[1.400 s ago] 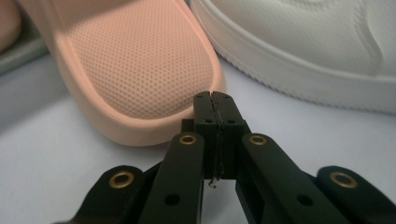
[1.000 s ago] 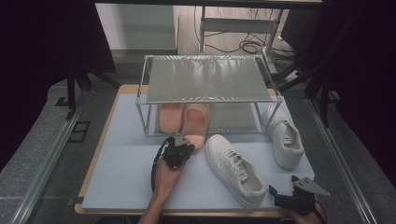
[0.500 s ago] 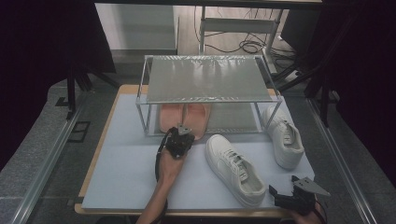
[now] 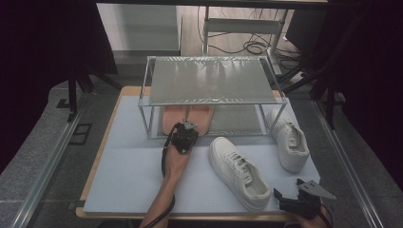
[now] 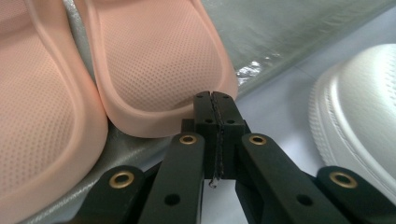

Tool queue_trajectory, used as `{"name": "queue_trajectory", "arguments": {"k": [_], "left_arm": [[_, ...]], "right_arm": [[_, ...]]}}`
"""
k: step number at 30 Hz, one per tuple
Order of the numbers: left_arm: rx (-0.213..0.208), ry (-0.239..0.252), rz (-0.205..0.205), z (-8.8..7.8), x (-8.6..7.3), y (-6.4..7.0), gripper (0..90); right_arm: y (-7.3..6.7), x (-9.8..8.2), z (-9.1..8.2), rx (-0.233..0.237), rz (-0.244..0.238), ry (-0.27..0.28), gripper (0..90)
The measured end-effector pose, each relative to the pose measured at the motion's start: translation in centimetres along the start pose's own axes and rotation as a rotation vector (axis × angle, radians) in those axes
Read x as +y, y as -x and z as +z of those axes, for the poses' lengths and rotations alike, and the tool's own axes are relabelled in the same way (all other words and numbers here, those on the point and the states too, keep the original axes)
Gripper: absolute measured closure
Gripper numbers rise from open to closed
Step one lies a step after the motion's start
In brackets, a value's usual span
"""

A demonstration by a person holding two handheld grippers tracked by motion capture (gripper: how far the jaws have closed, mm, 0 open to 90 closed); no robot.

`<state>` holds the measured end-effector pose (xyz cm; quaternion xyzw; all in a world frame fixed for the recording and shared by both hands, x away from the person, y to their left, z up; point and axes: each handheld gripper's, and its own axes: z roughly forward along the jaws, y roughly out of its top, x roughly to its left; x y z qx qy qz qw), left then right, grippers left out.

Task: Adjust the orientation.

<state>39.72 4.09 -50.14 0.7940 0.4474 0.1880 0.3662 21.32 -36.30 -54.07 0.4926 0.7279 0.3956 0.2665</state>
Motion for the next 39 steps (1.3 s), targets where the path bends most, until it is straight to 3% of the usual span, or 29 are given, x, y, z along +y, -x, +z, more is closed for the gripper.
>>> {"name": "queue_trajectory", "arguments": {"k": [3, 6, 14, 19, 25, 39], "left_arm": [[0.020, -0.025, 0.012, 0.7, 0.0, 0.1, 89.3], [0.012, -0.010, -0.010, 0.9, -0.1, -0.1, 89.4], [-0.006, 0.007, -0.018, 0.2, -0.5, 0.2, 87.1], [-0.028, 0.029, -0.018, -1.0, -1.1, 0.6, 83.6], [-0.055, 0.047, -0.014, -2.6, -1.8, 0.9, 73.3], [-0.059, 0.047, 0.016, -6.2, -3.6, 1.0, 51.1]], "right_arm": [[0.0, 0.0, 0.0, 0.000, 0.000, 0.000, 0.0], [0.0, 0.0, 0.0, 0.001, 0.000, 0.000, 0.0], [0.0, 0.0, 0.0, 0.001, 0.001, 0.001, 0.0], [0.0, 0.0, 0.0, 0.001, 0.002, 0.000, 0.0], [0.0, 0.0, 0.0, 0.000, 0.002, 0.000, 0.0], [0.0, 0.0, 0.0, -0.003, 0.003, 0.000, 0.0]]}}
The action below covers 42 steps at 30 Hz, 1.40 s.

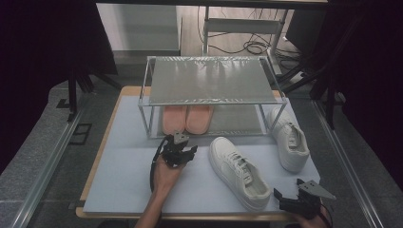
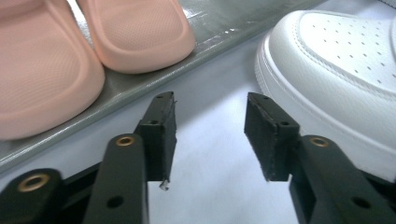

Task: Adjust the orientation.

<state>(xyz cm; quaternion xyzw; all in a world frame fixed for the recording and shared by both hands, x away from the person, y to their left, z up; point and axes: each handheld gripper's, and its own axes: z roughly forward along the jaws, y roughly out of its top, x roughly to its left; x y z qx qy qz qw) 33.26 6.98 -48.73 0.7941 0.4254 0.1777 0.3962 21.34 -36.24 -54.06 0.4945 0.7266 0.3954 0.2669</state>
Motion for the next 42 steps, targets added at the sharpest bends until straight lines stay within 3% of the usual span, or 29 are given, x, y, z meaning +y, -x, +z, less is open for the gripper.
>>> {"name": "queue_trajectory", "arguments": {"k": [15, 24, 32, 42], "left_arm": [[-0.028, -0.014, 0.005, -4.5, -2.0, -0.4, 29.1], [-0.042, -0.025, -0.023, -6.1, -4.2, -0.9, 19.2], [-0.026, -0.049, -0.052, -7.1, -6.7, -1.4, 13.9], [0.041, -0.124, -0.057, -7.0, -9.8, -2.5, 13.0]], "right_arm": [[0.0, 0.0, 0.0, -0.001, -0.001, -0.001, 0.0], [0.0, 0.0, 0.0, -0.002, -0.001, -0.001, 0.0], [0.0, 0.0, 0.0, -0.003, -0.002, -0.002, 0.0], [0.0, 0.1, 0.0, -0.004, -0.003, -0.005, 0.0]]}}
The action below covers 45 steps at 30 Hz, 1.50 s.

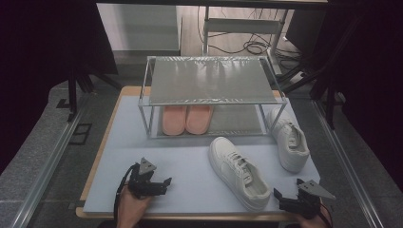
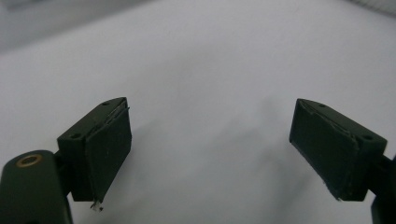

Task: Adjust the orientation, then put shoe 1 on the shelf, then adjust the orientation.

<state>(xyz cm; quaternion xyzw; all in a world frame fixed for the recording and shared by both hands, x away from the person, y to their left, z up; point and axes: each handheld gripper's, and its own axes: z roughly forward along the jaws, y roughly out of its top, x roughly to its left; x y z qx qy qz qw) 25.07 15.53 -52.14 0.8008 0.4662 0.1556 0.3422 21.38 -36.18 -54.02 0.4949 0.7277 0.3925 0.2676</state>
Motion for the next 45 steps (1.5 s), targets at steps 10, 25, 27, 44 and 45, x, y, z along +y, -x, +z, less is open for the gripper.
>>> {"name": "queue_trajectory", "arguments": {"k": [10, 25, 27, 44, 45], "left_arm": [[0.030, -0.002, 0.025, 0.1, -0.2, 0.2, 13.0], [0.033, 0.004, 0.025, 0.1, -0.3, 0.2, 13.4], [0.033, 0.004, 0.024, 0.1, -0.3, 0.2, 13.5], [0.034, 0.006, 0.025, 0.1, -0.3, 0.2, 13.7], [0.035, 0.006, 0.025, 0.1, -0.3, 0.2, 13.7]], "right_arm": [[0.0, 0.4, 0.0, 0.000, 0.001, -0.030, 0.0], [-0.4, 1.1, -0.4, 0.028, -0.084, -0.068, 0.0], [-0.3, 1.2, -0.6, 0.035, -0.090, -0.061, 0.0], [-0.4, 2.5, -1.8, 0.115, -0.050, -0.116, 0.0], [-0.5, 2.5, -1.9, 0.137, -0.042, -0.123, 0.0]]}}
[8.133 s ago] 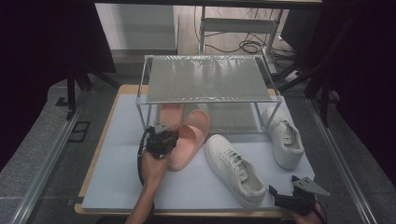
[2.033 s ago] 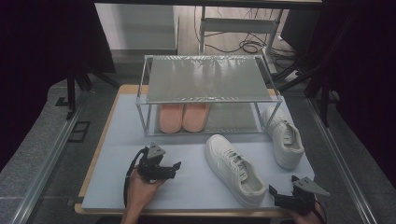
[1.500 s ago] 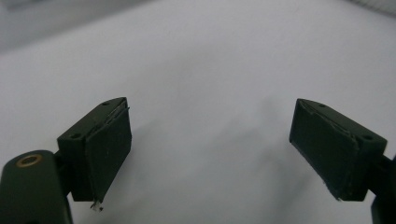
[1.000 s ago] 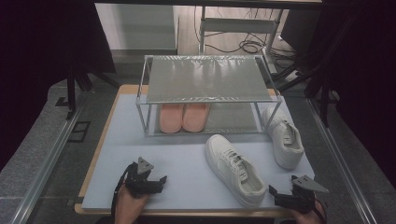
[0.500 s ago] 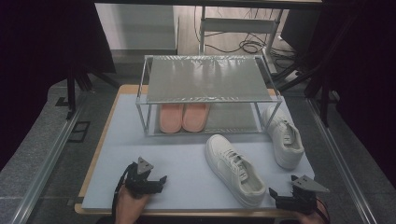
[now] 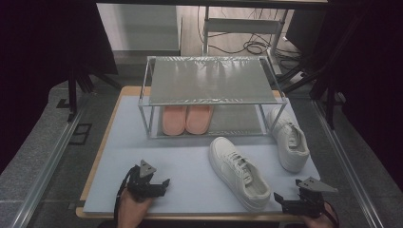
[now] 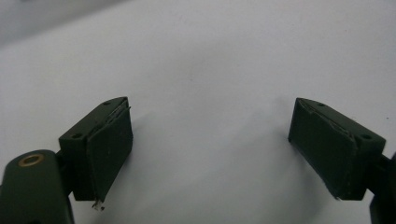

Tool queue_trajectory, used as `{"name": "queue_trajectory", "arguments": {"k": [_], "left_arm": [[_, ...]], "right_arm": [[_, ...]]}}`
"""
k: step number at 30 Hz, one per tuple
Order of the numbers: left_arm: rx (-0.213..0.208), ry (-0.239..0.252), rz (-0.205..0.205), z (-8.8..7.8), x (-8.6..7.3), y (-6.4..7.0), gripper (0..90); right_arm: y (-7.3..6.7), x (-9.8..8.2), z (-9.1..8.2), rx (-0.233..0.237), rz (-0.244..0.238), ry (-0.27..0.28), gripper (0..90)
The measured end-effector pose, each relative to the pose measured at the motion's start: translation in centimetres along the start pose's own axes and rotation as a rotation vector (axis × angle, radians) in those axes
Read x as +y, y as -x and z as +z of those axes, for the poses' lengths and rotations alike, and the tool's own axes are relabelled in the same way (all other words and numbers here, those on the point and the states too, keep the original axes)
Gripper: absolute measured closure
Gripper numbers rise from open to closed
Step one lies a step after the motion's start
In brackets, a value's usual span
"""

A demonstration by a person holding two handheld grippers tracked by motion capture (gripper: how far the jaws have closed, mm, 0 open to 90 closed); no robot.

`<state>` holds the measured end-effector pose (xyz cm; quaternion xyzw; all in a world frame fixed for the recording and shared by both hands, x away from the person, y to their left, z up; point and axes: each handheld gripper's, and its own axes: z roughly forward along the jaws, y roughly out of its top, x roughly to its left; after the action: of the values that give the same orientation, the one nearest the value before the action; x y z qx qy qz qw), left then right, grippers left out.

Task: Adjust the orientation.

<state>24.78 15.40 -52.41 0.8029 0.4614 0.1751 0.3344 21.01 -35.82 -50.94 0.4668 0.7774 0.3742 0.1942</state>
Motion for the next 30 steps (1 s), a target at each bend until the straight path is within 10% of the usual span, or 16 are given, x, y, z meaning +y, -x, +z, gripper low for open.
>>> {"name": "queue_trajectory", "arguments": {"k": [2, 7, 15, 22, 30], "left_arm": [[0.000, 0.000, 0.000, 0.0, 0.0, 0.0, 13.7], [0.000, 0.001, 0.000, 0.0, 0.0, 0.0, 13.7], [0.001, 0.001, 0.000, 0.0, 0.0, 0.0, 13.8], [0.001, 0.001, 0.000, 0.0, 0.0, 0.0, 13.8], [0.001, 0.001, 0.000, 0.0, 0.0, 0.0, 13.8]], "right_arm": [[-0.2, -0.1, -0.2, 0.050, 0.023, -0.001, 1.6], [-1.0, -0.5, -1.4, 0.115, 0.033, 0.012, 44.6], [-3.6, -0.9, -2.2, 0.287, -0.066, -0.001, 82.3], [-6.1, -0.5, -2.5, 0.398, -0.122, -0.018, 89.4], [-7.0, 0.4, -1.8, 0.370, -0.175, -0.026, 89.8]]}}
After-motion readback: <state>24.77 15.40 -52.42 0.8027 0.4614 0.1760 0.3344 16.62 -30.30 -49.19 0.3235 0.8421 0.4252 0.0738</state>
